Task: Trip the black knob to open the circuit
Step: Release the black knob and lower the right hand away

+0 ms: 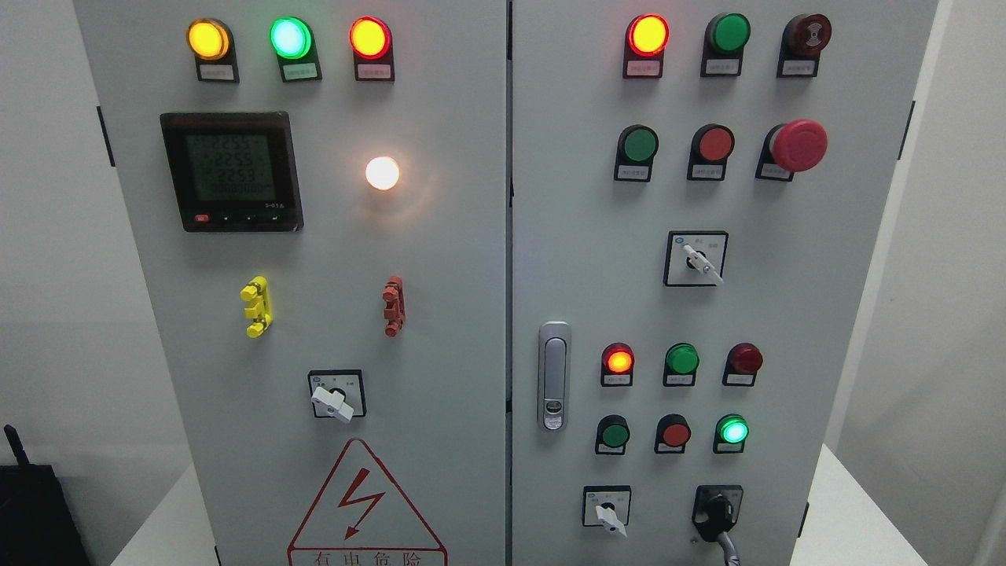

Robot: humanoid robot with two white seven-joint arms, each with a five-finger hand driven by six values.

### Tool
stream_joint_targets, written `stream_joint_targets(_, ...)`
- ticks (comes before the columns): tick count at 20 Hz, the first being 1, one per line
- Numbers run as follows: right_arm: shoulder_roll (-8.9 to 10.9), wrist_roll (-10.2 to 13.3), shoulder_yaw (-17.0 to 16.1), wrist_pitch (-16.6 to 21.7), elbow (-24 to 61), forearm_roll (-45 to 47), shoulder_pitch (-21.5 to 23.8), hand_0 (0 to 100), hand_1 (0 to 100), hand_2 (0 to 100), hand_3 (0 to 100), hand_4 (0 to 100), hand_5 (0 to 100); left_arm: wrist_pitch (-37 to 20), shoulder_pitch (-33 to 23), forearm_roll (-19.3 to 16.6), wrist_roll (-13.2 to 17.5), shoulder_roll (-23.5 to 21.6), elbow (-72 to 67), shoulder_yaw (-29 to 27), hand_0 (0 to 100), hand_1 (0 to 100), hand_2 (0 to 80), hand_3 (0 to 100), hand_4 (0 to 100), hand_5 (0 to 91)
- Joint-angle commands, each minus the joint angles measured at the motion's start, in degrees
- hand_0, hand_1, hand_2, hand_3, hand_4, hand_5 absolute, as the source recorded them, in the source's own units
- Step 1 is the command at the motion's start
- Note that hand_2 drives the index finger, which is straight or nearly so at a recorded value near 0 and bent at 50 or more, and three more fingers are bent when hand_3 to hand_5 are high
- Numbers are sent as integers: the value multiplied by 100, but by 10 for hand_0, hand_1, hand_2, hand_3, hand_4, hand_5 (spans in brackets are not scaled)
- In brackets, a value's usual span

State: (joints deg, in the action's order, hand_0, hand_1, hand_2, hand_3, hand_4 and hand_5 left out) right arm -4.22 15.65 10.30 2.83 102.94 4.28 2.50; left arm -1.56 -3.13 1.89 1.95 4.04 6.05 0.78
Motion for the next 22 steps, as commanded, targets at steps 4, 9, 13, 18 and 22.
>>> stream_joint_targets(4,-9,-186,262,113,315,-23,-136,0,50,35,1000,1000,999,-11,23,14,-1,9,1,-7,120,389,0,0,0,0)
stream_joint_targets(9,-27,-177,254,113,315,-23,-136,0,51,35,1000,1000,999,-11,14,14,-1,9,1,-7,120,389,0,0,0,0)
stream_joint_targets(13,-27,-177,236,95,315,-23,-136,0,51,36,1000,1000,999,-2,14,14,-1,9,1,-7,120,389,0,0,0,0)
stream_joint_targets(18,-9,-177,157,87,315,-23,-118,0,53,37,1000,1000,999,-11,14,14,-1,9,1,-7,120,389,0,0,0,0)
stream_joint_targets(22,0,-168,52,95,323,-32,-101,0,54,38,1000,1000,999,-11,23,14,-1,9,1,-7,120,389,0,0,0,0)
